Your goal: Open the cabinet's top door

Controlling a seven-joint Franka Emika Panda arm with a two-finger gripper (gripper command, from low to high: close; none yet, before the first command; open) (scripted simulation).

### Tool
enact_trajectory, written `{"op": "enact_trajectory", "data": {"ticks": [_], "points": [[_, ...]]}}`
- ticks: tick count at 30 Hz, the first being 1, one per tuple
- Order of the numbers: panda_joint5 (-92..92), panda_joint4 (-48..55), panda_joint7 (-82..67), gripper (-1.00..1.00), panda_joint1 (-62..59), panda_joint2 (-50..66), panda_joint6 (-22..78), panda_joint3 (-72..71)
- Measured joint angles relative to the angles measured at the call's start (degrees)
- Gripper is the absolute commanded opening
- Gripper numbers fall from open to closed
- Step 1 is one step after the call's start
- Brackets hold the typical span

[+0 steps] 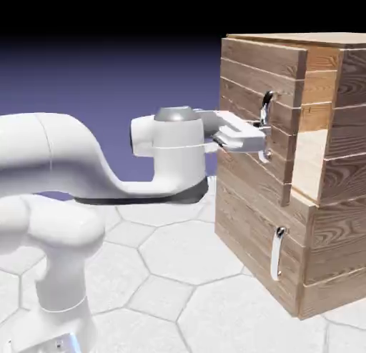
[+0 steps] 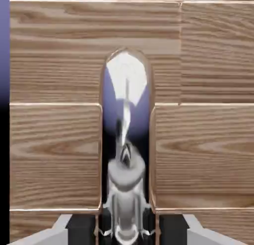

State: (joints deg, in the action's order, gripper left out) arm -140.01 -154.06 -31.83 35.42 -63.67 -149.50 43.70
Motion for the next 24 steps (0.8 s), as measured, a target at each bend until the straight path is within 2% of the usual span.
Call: {"op": "enact_trajectory", "data": {"ticks": [11, 24], "points": [[24.95, -14.67, -6.52, -1.0, -13.18, -11.21, 12.81, -22.83], [55.32, -19.75, -11.66, -1.0, -11.7, -18.85, 30.44, -49.82]]}}
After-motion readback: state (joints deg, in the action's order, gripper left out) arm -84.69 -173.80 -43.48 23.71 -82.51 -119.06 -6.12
